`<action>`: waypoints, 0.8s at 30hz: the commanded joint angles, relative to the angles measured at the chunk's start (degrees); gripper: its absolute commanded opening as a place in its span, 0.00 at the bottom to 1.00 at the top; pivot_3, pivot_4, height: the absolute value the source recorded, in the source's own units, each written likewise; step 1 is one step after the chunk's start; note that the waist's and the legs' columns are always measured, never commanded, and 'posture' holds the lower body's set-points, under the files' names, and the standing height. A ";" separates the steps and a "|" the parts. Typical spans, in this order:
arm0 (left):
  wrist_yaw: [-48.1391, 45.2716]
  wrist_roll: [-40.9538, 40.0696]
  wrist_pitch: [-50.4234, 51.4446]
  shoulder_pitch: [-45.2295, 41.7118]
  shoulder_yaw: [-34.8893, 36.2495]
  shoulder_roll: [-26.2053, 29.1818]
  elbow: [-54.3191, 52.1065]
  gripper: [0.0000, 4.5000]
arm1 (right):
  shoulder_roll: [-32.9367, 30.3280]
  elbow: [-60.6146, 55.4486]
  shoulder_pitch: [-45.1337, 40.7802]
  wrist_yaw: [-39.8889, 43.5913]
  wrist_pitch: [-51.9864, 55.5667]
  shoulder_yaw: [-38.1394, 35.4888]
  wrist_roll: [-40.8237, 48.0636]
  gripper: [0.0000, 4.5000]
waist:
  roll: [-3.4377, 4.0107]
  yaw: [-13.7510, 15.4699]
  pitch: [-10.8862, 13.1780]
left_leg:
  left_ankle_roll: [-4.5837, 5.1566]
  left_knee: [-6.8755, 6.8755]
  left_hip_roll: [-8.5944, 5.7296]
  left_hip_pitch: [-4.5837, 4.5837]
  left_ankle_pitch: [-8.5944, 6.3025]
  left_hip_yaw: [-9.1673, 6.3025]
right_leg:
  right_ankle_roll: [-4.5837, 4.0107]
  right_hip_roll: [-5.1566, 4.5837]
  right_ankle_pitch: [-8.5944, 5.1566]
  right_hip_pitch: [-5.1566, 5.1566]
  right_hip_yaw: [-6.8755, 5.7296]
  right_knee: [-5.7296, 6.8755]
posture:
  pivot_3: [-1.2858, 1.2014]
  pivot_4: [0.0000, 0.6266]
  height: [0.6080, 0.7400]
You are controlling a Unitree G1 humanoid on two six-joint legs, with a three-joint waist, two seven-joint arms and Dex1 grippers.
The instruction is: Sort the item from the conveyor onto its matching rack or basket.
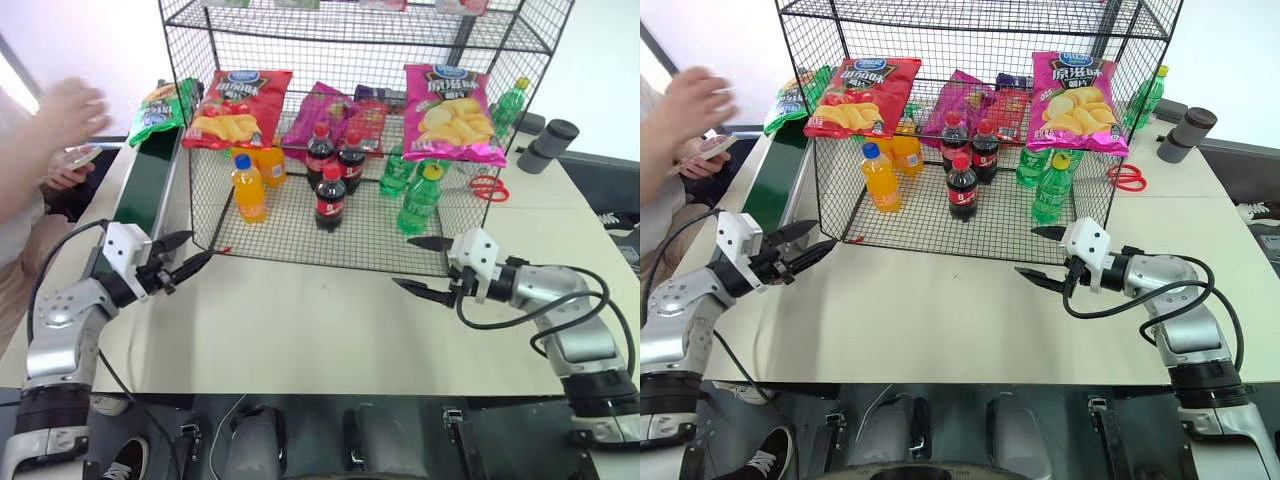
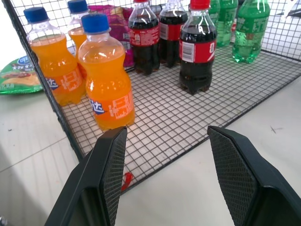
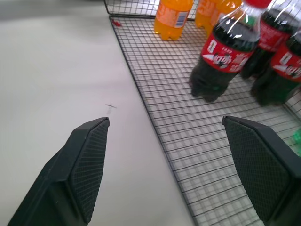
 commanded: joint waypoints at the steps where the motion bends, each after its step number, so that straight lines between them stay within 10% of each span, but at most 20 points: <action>1: 0.45 -0.74 -0.26 0.77 2.08 1.01 -2.70 0.64 | 0.58 -4.56 -0.61 0.71 4.81 -0.88 4.72 0.89 | 0.00 -0.05 0.00 | 0.00 0.00 0.00 0.00 0.00 -0.01 | 0.00 0.00 0.00 0.00 0.00 0.00 | 0.52 0.24 1.00; 24: 16.60 20.84 -24.99 19.68 12.05 7.18 -4.22 0.64 | 14.73 -6.20 -9.09 2.20 11.31 9.79 8.82 0.95 | -0.02 -0.10 -0.02 | 0.05 -0.08 0.07 -0.02 -0.04 -0.03 | -0.03 -0.07 0.00 -0.09 -0.02 -0.03 | 0.52 0.24 1.00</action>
